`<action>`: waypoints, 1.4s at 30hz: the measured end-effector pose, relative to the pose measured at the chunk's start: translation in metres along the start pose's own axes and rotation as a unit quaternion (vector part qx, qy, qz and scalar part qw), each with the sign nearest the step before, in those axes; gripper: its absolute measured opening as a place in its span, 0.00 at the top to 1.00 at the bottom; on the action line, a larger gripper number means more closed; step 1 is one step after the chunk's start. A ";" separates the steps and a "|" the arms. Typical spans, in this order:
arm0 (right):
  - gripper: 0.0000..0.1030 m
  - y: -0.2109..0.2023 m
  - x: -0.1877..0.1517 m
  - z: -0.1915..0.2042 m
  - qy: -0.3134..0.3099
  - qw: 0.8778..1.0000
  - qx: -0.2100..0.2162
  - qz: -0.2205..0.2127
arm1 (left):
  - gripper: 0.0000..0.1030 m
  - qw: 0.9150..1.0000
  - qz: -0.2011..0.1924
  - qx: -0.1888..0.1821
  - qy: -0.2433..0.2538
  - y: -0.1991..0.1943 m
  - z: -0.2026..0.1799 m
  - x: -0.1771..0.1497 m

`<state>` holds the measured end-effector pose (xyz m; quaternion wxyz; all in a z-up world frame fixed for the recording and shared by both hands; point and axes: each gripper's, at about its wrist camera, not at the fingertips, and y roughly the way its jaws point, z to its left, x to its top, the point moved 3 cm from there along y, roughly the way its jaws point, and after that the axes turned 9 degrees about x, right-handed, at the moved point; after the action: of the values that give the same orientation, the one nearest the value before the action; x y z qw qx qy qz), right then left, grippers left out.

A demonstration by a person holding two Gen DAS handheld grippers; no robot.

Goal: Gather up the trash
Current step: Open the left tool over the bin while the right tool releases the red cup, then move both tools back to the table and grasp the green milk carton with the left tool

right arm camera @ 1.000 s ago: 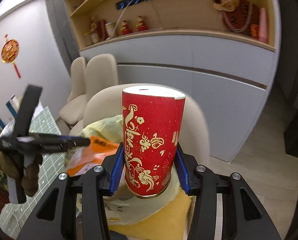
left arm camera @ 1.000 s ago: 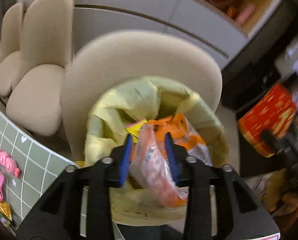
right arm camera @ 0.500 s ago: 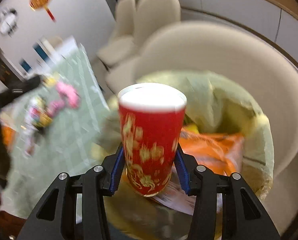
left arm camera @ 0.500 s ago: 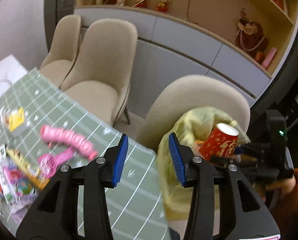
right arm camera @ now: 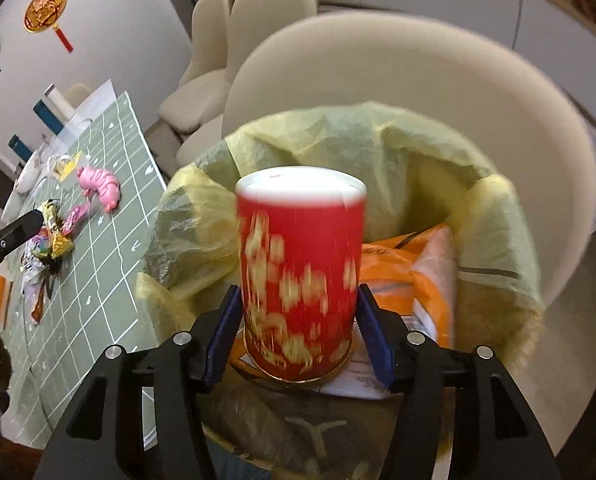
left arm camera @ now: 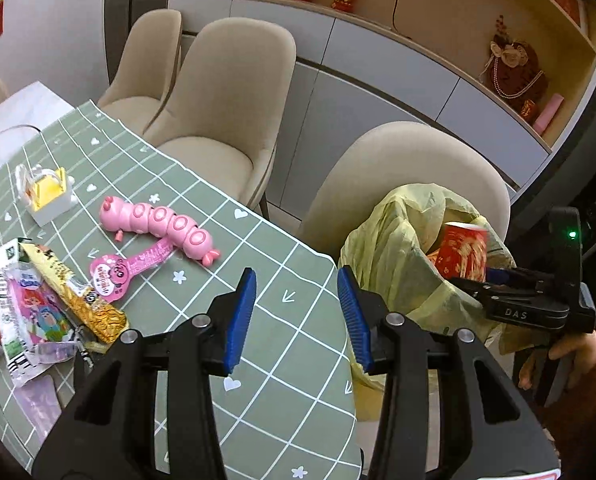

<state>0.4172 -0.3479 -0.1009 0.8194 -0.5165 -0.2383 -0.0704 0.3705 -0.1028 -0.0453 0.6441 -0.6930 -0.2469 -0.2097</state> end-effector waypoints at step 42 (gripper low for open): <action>0.46 0.078 -0.071 0.261 -0.156 0.970 0.183 0.024 | 0.58 0.966 0.004 0.143 -0.214 -0.097 0.229 -0.150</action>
<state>0.2999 -0.0924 -0.1052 0.8541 -0.3684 -0.3592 0.0756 0.1859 0.1193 -0.0792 0.6694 -0.6234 -0.4036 -0.0160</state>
